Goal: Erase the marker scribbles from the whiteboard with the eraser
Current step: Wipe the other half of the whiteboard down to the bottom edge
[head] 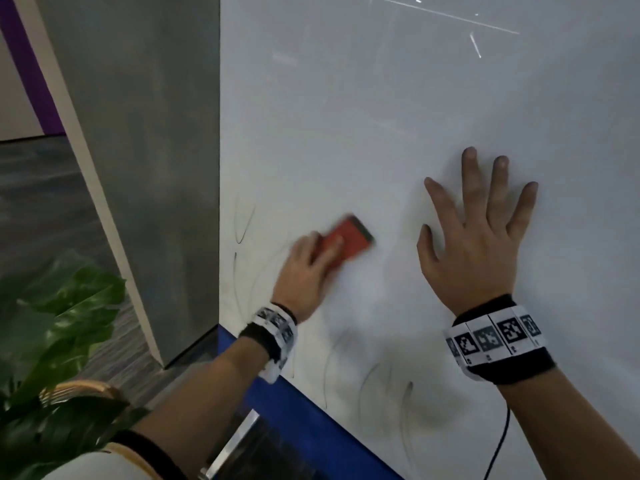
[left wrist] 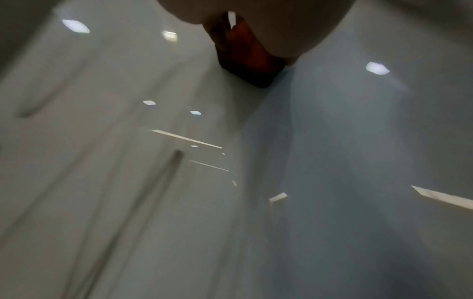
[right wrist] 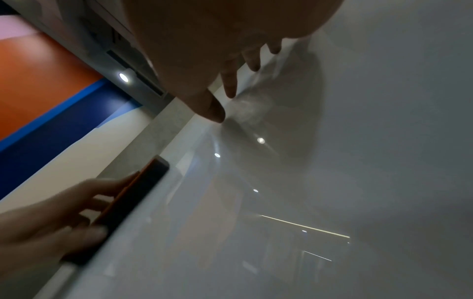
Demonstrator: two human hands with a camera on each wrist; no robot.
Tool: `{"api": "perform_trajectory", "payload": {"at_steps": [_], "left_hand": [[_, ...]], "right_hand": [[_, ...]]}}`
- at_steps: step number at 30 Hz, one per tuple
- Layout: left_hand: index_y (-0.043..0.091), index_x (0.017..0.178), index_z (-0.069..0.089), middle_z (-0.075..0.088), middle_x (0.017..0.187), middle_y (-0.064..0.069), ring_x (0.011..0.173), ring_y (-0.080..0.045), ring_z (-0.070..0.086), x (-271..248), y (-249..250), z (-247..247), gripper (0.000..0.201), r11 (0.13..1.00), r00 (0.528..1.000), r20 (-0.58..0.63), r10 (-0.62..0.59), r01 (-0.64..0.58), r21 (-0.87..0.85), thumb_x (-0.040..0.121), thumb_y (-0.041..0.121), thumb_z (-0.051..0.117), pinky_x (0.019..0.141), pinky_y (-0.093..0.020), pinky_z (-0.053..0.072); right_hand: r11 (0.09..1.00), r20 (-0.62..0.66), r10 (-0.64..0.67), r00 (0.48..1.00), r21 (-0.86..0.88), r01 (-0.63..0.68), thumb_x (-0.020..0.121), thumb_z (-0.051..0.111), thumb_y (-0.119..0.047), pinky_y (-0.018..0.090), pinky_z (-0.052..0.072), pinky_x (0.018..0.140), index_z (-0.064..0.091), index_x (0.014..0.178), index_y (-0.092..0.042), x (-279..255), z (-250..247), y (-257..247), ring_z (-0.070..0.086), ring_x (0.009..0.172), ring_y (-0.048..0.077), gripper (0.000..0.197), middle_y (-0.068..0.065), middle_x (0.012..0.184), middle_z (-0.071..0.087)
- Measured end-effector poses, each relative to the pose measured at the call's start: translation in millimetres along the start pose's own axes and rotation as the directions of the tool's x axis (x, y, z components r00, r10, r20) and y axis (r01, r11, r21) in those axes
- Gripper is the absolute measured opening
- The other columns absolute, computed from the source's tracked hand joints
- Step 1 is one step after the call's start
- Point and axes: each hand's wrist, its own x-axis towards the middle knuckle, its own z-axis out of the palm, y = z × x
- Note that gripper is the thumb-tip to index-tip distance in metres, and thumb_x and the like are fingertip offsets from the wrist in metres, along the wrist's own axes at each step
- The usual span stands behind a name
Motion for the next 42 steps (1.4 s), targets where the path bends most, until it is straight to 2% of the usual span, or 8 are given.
{"api": "perform_trajectory", "payload": {"at_steps": [6,13,19,26,28,33,39,42], "left_hand": [[0.010,0.161,0.016,0.045,0.138,-0.023,0.121,-0.043,0.049,28,-86,-14,0.072,0.490,0.486,-0.092,-0.869,0.822,-0.289,0.100,0.037,0.044,0.104,-0.044,0.040],[0.021,0.159,0.021,0.035,0.150,-0.015,0.134,-0.025,0.035,2,-65,-8,0.066,0.788,0.804,-0.010,-0.594,0.580,-0.206,0.103,0.028,0.054,0.116,-0.033,0.028],[0.010,0.160,0.014,0.042,0.147,-0.026,0.131,-0.044,0.048,-26,-128,1,0.065,0.043,0.071,0.108,-0.992,0.969,-0.244,0.106,0.025,0.046,0.106,-0.044,0.039],[0.021,0.160,0.016,0.039,0.146,-0.011,0.128,-0.022,0.040,-18,-27,6,0.068,0.706,0.742,0.046,-0.669,0.654,-0.274,0.103,0.032,0.052,0.111,-0.026,0.034],[0.020,0.160,0.017,0.040,0.147,-0.013,0.128,-0.025,0.041,-29,-41,9,0.068,0.678,0.706,0.024,-0.708,0.689,-0.255,0.103,0.029,0.053,0.107,-0.014,0.032],[0.014,0.161,0.012,0.047,0.141,-0.026,0.126,-0.043,0.051,-58,-84,19,0.068,0.096,0.126,0.124,-0.984,0.969,-0.226,0.105,0.026,0.048,0.106,-0.043,0.041],[0.023,0.161,0.011,0.041,0.143,-0.005,0.129,-0.019,0.043,-55,17,24,0.070,0.571,0.631,0.117,-0.767,0.755,-0.324,0.104,0.033,0.050,0.113,-0.031,0.037],[0.020,0.161,0.014,0.042,0.143,-0.009,0.126,-0.021,0.042,-56,2,28,0.069,0.585,0.637,0.079,-0.767,0.744,-0.322,0.103,0.029,0.052,0.110,-0.029,0.035]], "right_hand": [[0.998,-0.036,-0.046,0.998,0.038,0.047,0.093,0.057,-0.020,0.060,0.008,0.125,0.054,0.143,-0.018,5,3,-18,0.019,0.153,0.042,0.051,0.015,0.166,0.025],[0.966,0.128,-0.246,0.961,0.110,0.233,0.089,0.063,-0.019,0.059,0.004,0.125,0.049,0.147,-0.015,26,28,-80,0.015,0.154,0.040,0.060,0.016,0.166,0.022],[0.970,0.183,-0.242,0.953,0.075,0.232,0.090,0.061,-0.018,0.057,-0.001,0.125,0.042,0.152,-0.019,21,43,-83,0.005,0.156,0.038,0.064,0.013,0.169,0.009],[0.981,0.140,-0.194,0.971,0.049,0.189,0.091,0.059,-0.020,0.055,-0.005,0.125,0.042,0.151,-0.020,18,48,-93,0.006,0.156,0.039,0.062,0.013,0.169,0.011],[0.981,0.151,-0.192,0.970,0.053,0.186,0.091,0.059,-0.020,0.054,-0.006,0.125,0.042,0.152,-0.020,18,48,-93,0.006,0.156,0.039,0.062,0.013,0.169,0.010],[0.973,0.177,-0.228,0.957,0.057,0.222,0.091,0.059,-0.018,0.052,-0.008,0.125,0.042,0.151,-0.020,18,45,-87,0.004,0.156,0.038,0.063,0.013,0.170,0.009],[0.981,0.160,-0.192,0.968,0.055,0.186,0.091,0.059,-0.020,0.054,-0.004,0.125,0.042,0.151,-0.019,13,47,-94,0.006,0.156,0.039,0.063,0.013,0.169,0.010],[0.980,0.171,-0.199,0.965,0.049,0.194,0.091,0.058,-0.019,0.053,-0.004,0.125,0.041,0.152,-0.020,12,49,-92,0.006,0.156,0.039,0.064,0.014,0.169,0.010]]}}
